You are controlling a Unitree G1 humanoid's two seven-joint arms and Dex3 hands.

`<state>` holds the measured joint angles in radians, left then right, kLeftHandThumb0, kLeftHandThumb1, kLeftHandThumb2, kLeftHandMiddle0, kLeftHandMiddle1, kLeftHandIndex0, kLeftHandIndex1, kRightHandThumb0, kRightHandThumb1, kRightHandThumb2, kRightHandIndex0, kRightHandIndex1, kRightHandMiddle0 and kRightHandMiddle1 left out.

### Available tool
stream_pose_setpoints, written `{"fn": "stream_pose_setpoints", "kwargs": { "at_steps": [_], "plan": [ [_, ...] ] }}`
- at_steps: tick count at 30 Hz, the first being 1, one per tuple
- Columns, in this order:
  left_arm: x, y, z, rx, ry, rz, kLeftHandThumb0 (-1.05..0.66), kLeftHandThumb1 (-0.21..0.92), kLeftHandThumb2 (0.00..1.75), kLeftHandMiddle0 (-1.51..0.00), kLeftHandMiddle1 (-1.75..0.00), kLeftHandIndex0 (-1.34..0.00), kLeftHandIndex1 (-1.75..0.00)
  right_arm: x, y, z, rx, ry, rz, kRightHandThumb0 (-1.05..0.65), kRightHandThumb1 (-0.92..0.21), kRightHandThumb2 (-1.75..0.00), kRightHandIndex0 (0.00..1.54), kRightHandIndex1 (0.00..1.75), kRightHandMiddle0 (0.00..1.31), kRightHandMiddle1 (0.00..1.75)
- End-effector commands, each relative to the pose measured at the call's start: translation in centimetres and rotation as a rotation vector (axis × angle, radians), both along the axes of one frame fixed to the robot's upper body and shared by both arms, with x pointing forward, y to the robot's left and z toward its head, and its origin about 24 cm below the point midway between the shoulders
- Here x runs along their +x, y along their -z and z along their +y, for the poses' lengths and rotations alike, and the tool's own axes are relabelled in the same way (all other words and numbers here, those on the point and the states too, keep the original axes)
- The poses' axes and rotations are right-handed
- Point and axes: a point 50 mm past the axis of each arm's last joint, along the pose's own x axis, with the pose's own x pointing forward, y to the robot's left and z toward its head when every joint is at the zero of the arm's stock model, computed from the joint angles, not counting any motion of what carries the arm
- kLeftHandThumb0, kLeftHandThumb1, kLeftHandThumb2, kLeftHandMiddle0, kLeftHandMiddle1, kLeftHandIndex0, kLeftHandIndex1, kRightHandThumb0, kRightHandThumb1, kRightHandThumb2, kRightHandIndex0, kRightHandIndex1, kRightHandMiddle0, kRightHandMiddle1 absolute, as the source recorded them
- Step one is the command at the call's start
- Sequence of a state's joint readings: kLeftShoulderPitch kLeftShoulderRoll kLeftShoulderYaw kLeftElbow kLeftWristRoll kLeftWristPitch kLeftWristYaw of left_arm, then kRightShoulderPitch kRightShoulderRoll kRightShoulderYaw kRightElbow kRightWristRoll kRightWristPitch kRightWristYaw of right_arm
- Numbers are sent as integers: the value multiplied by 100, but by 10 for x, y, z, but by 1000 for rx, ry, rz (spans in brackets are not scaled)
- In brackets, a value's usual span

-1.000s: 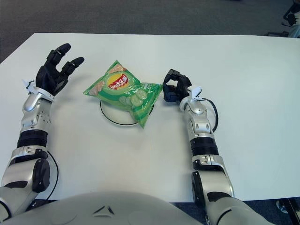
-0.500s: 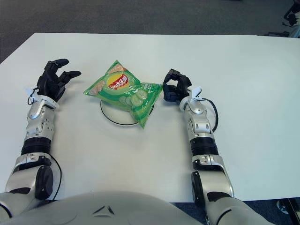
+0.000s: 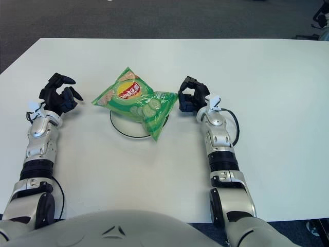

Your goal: Put the snack into the plate.

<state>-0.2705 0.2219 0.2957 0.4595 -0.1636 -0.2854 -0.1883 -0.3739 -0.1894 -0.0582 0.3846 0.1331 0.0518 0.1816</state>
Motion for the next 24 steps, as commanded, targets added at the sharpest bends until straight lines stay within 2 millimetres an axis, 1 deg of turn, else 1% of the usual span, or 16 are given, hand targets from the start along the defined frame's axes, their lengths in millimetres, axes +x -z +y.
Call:
{"fn": "stream_pose_setpoints", "kwargs": {
  "at_steps": [1,9,15,18,24],
  "plan": [
    [-33,54,-3,-43,-26,178,-50,27,138,-121,-175,-66,-175,-23,49,-10,-42,28,227,-49,-31,-133,129,175,62,175],
    [-34,56,-6,-50,-39,171,-51,25,140,-129,-175,-67,-175,-24,49,-13,-45,29,219,-49,-30,-133,129,175,63,175],
    [-35,57,-8,-48,-34,159,-51,24,141,-130,-175,-68,-175,-25,49,-13,-47,31,222,-49,-30,-134,129,175,63,175],
    [-38,63,-12,-57,-19,166,-52,22,143,-130,-175,-69,-175,-25,49,-14,-50,35,222,-49,-30,-134,129,175,63,175],
    [-39,66,-17,-85,9,174,-53,20,146,-130,-175,-71,-175,-26,48,-14,-50,41,220,-49,-30,-134,129,175,63,175]
  ]
}}
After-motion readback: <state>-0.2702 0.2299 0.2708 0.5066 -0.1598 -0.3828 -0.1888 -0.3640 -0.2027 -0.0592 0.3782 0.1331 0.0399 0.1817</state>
